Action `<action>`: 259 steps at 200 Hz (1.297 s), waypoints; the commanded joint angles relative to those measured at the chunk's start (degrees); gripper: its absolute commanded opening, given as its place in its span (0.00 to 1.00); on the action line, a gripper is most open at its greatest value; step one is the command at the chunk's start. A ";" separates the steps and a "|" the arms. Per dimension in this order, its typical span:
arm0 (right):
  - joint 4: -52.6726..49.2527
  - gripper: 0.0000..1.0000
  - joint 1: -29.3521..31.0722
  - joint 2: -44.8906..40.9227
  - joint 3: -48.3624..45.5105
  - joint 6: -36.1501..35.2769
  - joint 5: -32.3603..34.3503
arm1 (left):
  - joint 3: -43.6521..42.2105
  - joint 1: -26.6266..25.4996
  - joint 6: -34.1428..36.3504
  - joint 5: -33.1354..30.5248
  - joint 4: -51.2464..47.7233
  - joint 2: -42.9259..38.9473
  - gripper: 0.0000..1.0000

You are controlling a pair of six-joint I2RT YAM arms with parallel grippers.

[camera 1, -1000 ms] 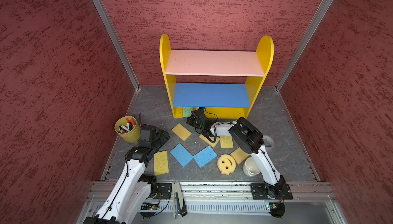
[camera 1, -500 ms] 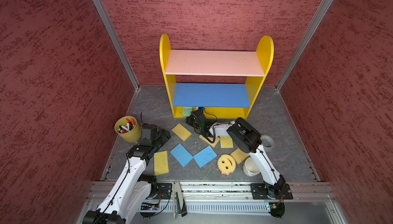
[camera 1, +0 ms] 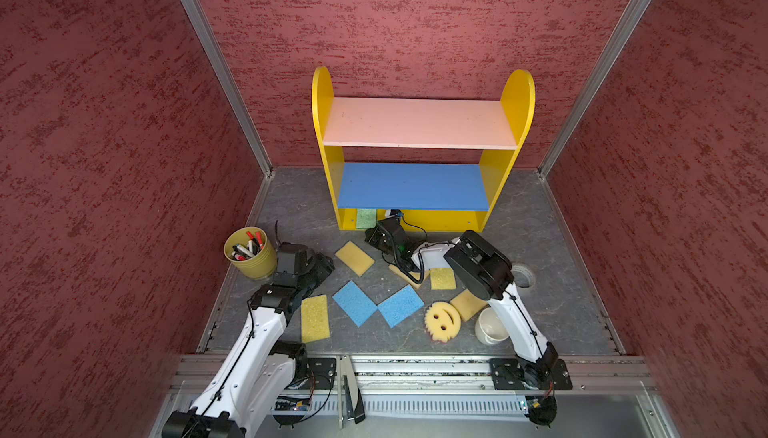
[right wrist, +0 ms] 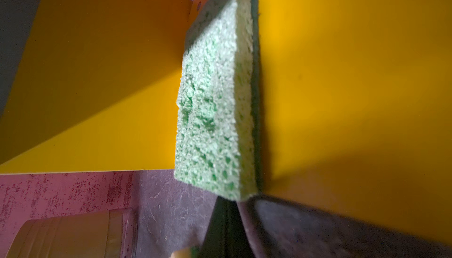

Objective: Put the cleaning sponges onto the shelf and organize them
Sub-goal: 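Lower the green sponge upright against the shelf's side panel with the right gripper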

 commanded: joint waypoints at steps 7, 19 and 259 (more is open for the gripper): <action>1.99 0.00 -0.41 -1.61 -2.29 0.90 2.92 | -0.76 0.31 -0.34 0.15 1.18 0.03 0.72; 2.65 0.00 -0.41 -1.42 -2.12 0.98 2.84 | -0.79 0.31 -0.33 0.19 1.38 -0.05 0.72; 5.29 0.00 -0.79 0.06 -1.79 3.67 0.66 | -1.12 0.26 -0.13 -0.10 1.12 0.30 0.73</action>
